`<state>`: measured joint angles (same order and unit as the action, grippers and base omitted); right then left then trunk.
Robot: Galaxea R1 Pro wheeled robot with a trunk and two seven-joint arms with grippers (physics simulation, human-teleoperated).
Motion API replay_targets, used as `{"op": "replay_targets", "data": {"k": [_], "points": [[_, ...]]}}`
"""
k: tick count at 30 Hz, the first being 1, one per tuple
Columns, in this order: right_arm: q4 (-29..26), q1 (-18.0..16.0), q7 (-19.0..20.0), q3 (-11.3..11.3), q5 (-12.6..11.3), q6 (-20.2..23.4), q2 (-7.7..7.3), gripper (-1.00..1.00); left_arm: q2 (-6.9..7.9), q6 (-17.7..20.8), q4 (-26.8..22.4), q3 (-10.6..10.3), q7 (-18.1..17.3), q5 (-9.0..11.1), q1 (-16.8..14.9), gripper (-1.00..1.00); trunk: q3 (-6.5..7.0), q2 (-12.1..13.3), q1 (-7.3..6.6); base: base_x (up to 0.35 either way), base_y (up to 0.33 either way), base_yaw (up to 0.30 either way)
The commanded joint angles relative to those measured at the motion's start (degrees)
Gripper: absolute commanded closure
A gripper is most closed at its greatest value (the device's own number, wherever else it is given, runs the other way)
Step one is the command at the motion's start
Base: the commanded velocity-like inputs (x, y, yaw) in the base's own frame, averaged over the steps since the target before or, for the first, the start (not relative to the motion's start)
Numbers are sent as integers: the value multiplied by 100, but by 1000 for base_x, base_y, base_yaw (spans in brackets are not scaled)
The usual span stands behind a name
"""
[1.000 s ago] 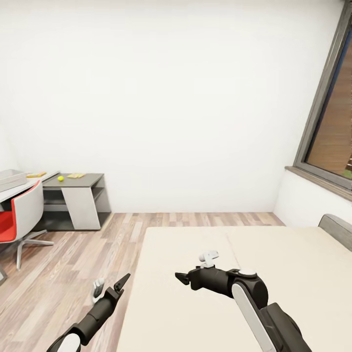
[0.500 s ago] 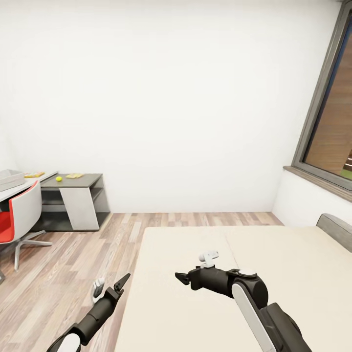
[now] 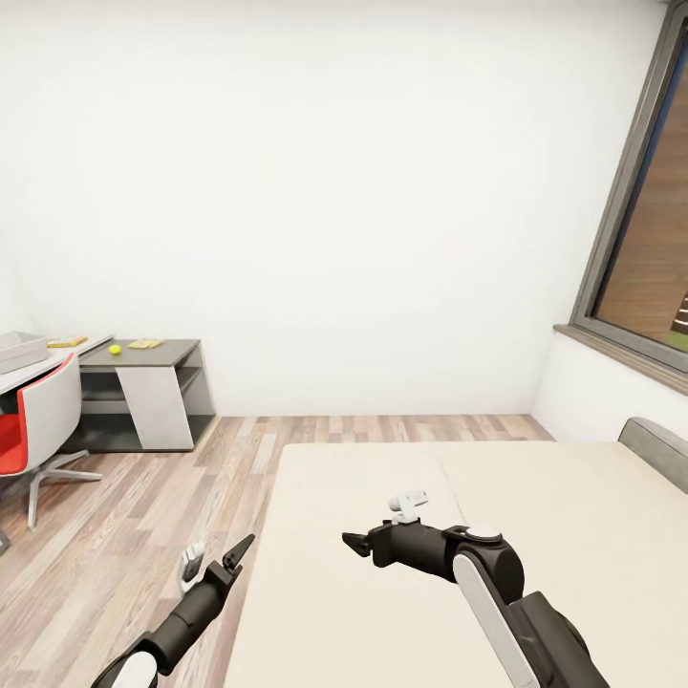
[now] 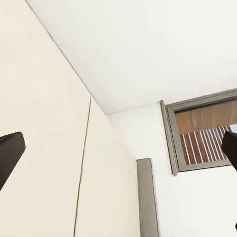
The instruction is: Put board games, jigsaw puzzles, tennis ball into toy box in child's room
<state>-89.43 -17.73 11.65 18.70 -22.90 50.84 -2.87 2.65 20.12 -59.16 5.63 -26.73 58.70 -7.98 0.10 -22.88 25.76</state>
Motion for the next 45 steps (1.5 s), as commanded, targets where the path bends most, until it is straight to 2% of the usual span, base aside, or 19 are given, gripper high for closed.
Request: {"op": "replay_targets", "data": {"k": [1,14,45], "points": [[-3,-3,39,2,40,17,-3,-100,-1,54,2,8,-8,54,-1,-100,-2,-4,2,0,0,0],[-3,-3,39,2,41,20,-3,-100,-1,54,6,4,-3,54,-1,-100,-2,-4,2,0,-113,0],[-3,-3,39,2,41,21,-3,-100,-1,57,2,3,1,53,-1,-100,-2,-4,2,0,-266,0]]}}
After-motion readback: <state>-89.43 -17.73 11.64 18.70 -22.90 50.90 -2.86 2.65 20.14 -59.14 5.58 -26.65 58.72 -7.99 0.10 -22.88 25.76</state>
